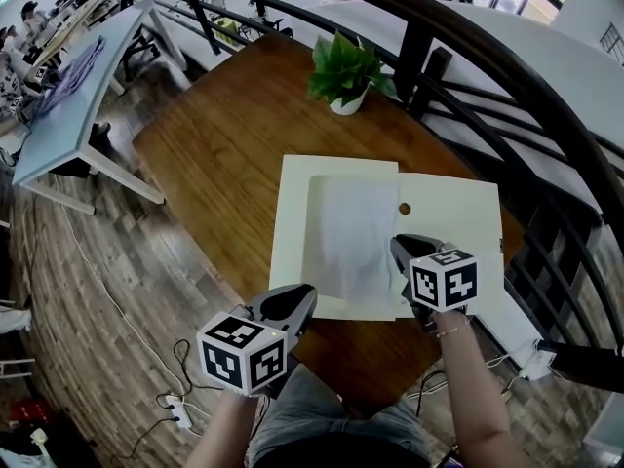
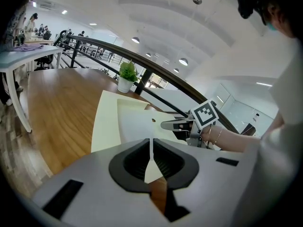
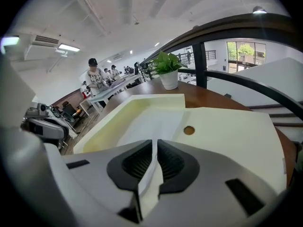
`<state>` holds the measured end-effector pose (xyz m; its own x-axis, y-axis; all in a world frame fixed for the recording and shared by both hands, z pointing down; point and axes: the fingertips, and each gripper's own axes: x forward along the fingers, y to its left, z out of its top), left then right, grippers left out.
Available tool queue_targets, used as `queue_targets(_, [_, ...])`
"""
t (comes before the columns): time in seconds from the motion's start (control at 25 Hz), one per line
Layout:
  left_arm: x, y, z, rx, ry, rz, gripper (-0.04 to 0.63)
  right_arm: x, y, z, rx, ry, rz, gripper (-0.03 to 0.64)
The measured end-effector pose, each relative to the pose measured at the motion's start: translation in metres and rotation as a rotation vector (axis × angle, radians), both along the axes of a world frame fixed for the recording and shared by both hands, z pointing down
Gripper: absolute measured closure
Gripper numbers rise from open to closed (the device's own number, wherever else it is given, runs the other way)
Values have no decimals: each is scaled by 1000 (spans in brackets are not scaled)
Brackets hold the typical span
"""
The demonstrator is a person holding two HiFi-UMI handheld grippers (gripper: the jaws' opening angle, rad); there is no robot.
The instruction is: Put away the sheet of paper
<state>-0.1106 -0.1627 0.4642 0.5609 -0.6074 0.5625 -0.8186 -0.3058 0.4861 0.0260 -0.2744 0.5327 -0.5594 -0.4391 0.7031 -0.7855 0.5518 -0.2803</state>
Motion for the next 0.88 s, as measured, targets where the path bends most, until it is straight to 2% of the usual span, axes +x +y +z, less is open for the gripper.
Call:
queue_targets(0.24, [-8, 1, 1, -5, 8, 12, 561, -2, 0, 11, -24, 58, -14, 575])
queue_targets(0.32, [-10, 1, 3, -8, 13, 16, 561, -3, 5, 24, -72, 81, -44, 500])
queue_targets(0.4, [-11, 1, 4, -12, 15, 22, 561, -4, 10, 33, -106, 106, -72, 465])
queue_targets(0.6, [-15, 2, 7, -20, 21, 34, 561, -14, 16, 46, -158, 127, -108, 445])
queue_targets(0.88, [-20, 2, 8, -22, 27, 44, 561, -17, 15, 46, -157, 137, -99, 442])
